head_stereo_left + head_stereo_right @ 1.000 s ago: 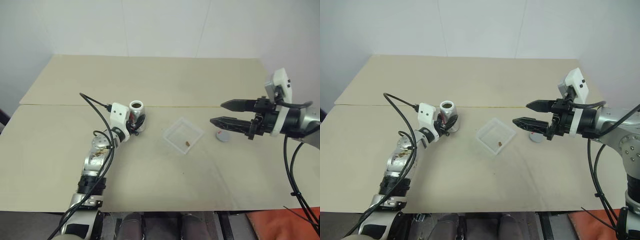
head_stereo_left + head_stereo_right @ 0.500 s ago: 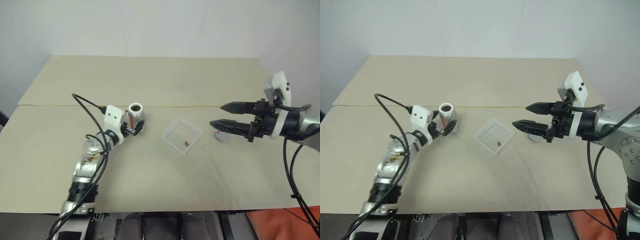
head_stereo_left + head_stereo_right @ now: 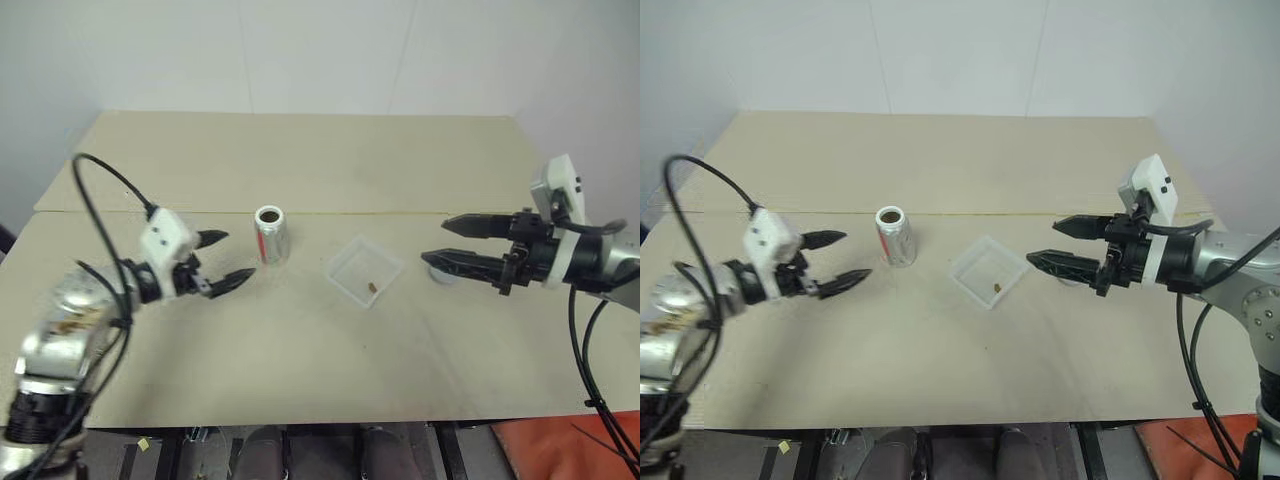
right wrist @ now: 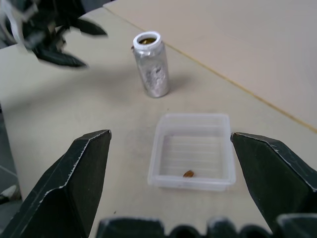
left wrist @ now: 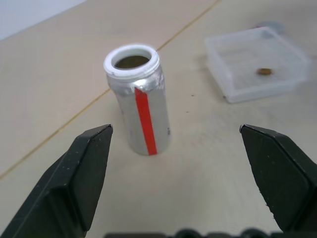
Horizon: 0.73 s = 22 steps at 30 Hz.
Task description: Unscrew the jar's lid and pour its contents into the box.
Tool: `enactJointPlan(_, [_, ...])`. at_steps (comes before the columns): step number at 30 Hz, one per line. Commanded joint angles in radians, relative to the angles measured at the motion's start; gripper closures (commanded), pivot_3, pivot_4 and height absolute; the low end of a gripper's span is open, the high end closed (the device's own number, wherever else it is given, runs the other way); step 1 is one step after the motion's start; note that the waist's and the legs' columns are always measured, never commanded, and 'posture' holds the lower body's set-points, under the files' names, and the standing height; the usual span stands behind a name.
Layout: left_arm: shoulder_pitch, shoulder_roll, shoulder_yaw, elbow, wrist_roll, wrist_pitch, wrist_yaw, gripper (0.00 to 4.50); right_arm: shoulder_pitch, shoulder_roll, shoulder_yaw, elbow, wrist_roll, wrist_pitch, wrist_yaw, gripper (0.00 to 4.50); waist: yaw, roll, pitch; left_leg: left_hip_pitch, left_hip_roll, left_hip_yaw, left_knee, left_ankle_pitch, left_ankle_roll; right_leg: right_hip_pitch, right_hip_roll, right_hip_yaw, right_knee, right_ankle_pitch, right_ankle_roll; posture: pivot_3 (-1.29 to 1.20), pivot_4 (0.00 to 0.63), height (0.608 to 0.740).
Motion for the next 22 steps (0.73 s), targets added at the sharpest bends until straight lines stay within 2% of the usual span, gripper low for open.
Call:
enactJointPlan(1, [-0.08,0.073,0.03,0.145,-0.042,-0.11,-0.224,0.03,0.001,-0.027,-0.055,-0.026,0.004,-0.041,0.034,0.0,0.001,0.0,0.0,0.0,0.0,0.001,0.0,0.0,0.0,0.0,0.0,0.0,0.0,0.0,0.0,0.0,0.15,0.74])
enactJointPlan(6, [-0.178,0.094,0.019,0.296,-0.089,-0.172,-0.446,0.03,0.018,-0.05,-0.076,-0.013,-0.005,-0.06,0.071,0.0,0.002,0.0,0.0,0.0,0.0,0.003,0.0,0.002,-0.003,0.001,0.0,-0.001,0.0,0.0,0.0,0.0,0.15,0.74])
enactJointPlan(13, [-0.227,0.073,0.008,0.363,-0.078,-0.23,-0.525,0.03,0.022,-0.078,-0.086,0.005,-0.015,-0.077,0.106,0.0,0.001,0.0,0.0,-0.001,0.0,0.003,0.0,0.002,-0.003,0.0,0.001,0.0,0.0,0.0,0.0,0.0,0.15,0.74])
enactJointPlan(22, [-0.166,0.073,0.049,0.364,-0.076,-0.257,-0.519,0.03,0.039,-0.11,-0.098,0.018,-0.024,-0.078,0.138,0.0,0.001,0.0,0.0,-0.001,0.001,0.003,0.0,0.001,-0.001,0.0,0.001,0.0,0.0,0.0,0.0,0.0,0.15,0.74])
